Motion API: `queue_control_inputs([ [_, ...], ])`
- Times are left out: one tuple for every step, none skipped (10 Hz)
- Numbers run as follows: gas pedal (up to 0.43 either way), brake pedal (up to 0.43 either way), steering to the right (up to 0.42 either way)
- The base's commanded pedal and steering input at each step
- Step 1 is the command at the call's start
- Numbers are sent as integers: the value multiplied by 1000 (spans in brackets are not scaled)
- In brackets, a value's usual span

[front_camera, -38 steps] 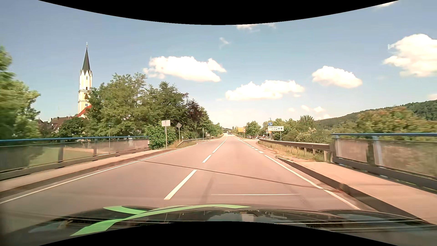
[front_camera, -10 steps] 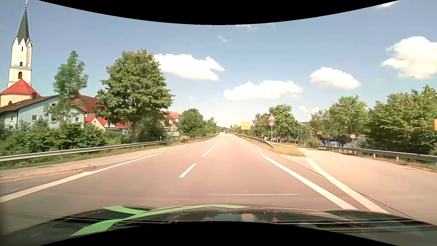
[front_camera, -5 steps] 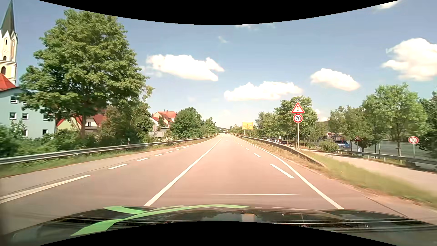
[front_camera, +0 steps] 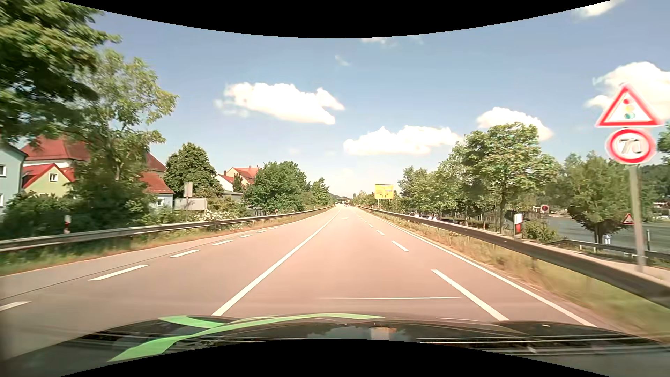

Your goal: Follow the waypoints while adhering to traffic rules and regulations

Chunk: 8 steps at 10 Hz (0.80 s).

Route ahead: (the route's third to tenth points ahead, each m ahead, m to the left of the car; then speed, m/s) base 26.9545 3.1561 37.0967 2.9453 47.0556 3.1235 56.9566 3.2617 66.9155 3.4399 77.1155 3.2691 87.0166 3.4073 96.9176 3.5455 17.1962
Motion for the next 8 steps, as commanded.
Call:
queue_control_inputs([
  [150,0,0],
  [157,0,0],
  [157,0,-1],
  [169,0,-1],
  [169,0,-1],
  [169,0,-1],
  [157,0,-1],
  [138,0,-5],
])
